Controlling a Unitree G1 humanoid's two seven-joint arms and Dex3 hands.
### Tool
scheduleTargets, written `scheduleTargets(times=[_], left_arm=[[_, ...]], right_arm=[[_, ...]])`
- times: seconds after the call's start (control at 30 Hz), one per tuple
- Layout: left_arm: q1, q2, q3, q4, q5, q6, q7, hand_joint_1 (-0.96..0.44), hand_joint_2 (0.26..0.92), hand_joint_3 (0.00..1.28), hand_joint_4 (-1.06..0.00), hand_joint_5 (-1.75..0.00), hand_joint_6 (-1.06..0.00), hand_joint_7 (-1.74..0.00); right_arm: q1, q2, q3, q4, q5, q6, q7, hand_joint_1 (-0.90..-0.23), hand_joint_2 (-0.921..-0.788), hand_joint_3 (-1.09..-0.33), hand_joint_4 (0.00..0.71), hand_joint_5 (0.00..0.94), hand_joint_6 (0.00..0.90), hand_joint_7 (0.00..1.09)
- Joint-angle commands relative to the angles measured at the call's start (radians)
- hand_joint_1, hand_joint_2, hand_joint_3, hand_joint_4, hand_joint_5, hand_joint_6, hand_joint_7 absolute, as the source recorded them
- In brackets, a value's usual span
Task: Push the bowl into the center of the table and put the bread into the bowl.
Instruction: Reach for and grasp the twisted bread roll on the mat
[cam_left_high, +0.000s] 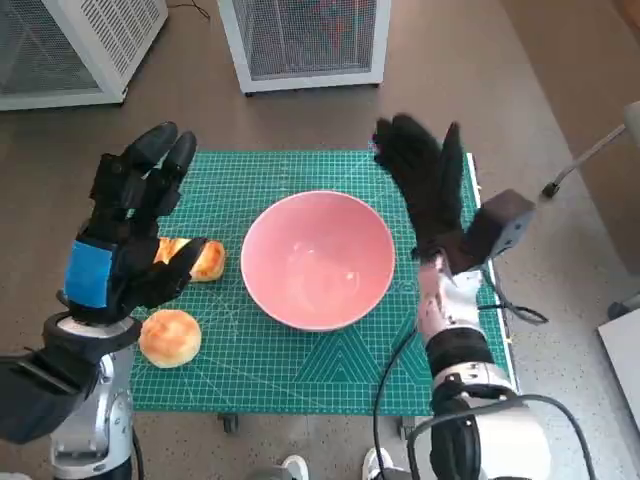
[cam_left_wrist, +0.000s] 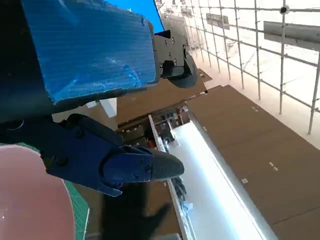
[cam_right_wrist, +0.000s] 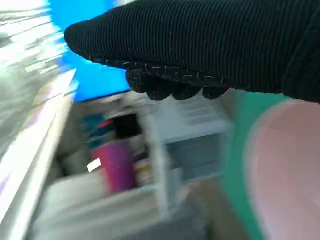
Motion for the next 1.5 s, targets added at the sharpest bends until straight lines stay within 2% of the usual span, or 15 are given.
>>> scheduleTargets(times=[0.03,0.27,0.3,0.33,0.37,0.4,0.43,0.5,0.6,0.73,0.9,1.13,1.5], left_arm=[[0.007,0.056,0.025,-0.017,0.049,-0.013,-0.005,-0.54,0.921,0.38,-0.23,0.00,0.00,-0.67],[0.007,0.063,0.025,-0.017,0.050,-0.014,-0.003,-0.54,0.921,0.38,-0.23,0.00,0.00,-0.66],[0.022,0.158,0.038,-0.045,0.123,0.035,-0.041,-0.54,0.921,0.38,-0.23,0.00,0.00,-0.66],[0.033,0.229,0.049,-0.065,0.177,0.072,-0.071,-0.47,0.836,0.31,-0.15,0.00,0.00,-0.51],[0.047,0.315,0.051,-0.106,0.247,0.167,-0.116,-0.43,0.788,0.26,-0.10,0.00,0.00,-0.41],[0.055,0.368,0.051,-0.134,0.292,0.233,-0.145,-0.36,0.747,0.19,-0.06,0.00,0.00,-0.30],[0.047,0.424,0.029,-0.176,0.348,0.356,-0.182,-0.33,0.732,0.17,-0.05,0.00,0.00,-0.26],[0.022,0.495,-0.020,-0.228,0.443,0.533,-0.230,-0.19,0.688,0.11,-0.02,0.00,0.00,-0.14],[-0.022,0.543,-0.094,-0.235,0.544,0.668,-0.259,-0.03,0.669,0.07,-0.01,0.00,-0.01,-0.09],[-0.072,0.561,-0.160,-0.198,0.592,0.741,-0.288,0.10,0.677,0.06,0.00,0.00,-0.05,-0.08],[-0.136,0.570,-0.228,-0.125,0.612,0.816,-0.334,0.20,0.701,0.07,0.00,0.00,-0.09,-0.07],[-0.223,0.591,-0.357,-0.033,0.687,0.891,-0.390,0.19,0.707,0.07,0.00,0.00,-0.11,-0.06],[-0.314,0.554,-0.445,0.168,0.696,0.853,-0.395,0.08,0.704,0.06,-0.02,-0.01,-0.13,-0.04]], right_arm=[[0.014,-0.011,-0.008,-0.062,0.068,-0.072,0.149,-0.616,-0.921,-0.679,0.255,0.002,0.435,0.00],[0.016,-0.013,-0.001,-0.061,0.100,-0.083,0.183,-0.613,-0.921,-0.690,0.255,0.002,0.433,0.00],[0.038,-0.017,0.009,-0.132,0.137,-0.088,0.272,-0.613,-0.921,-0.690,0.255,0.002,0.433,0.00],[0.054,-0.019,0.016,-0.185,0.165,-0.092,0.337,-0.610,-0.921,-0.701,0.258,0.003,0.433,0.00],[0.071,-0.019,0.024,-0.235,0.191,-0.088,0.389,-0.608,-0.921,-0.708,0.261,0.004,0.433,0.00],[0.081,-0.018,0.028,-0.265,0.207,-0.083,0.419,-0.605,-0.921,-0.711,0.263,0.004,0.432,0.00],[0.087,-0.016,0.031,-0.282,0.216,-0.075,0.430,-0.604,-0.921,-0.713,0.263,0.005,0.432,0.00],[0.099,-0.011,0.034,-0.309,0.230,-0.063,0.446,-0.606,-0.921,-0.714,0.265,0.005,0.433,0.00],[0.110,-0.008,0.040,-0.337,0.237,-0.059,0.451,-0.614,-0.921,-0.712,0.267,0.005,0.432,0.00],[0.125,-0.002,0.047,-0.368,0.238,-0.058,0.447,-0.620,-0.921,-0.712,0.270,0.005,0.424,0.00],[0.136,0.003,0.054,-0.399,0.265,-0.031,0.462,-0.622,-0.921,-0.712,0.270,0.004,0.413,0.00],[0.153,0.005,0.071,-0.429,0.285,-0.008,0.461,-0.620,-0.921,-0.700,0.269,0.003,0.410,0.00],[0.166,0.001,0.083,-0.437,0.300,0.019,0.458,-0.618,-0.921,-0.670,0.270,0.002,0.410,0.00]])
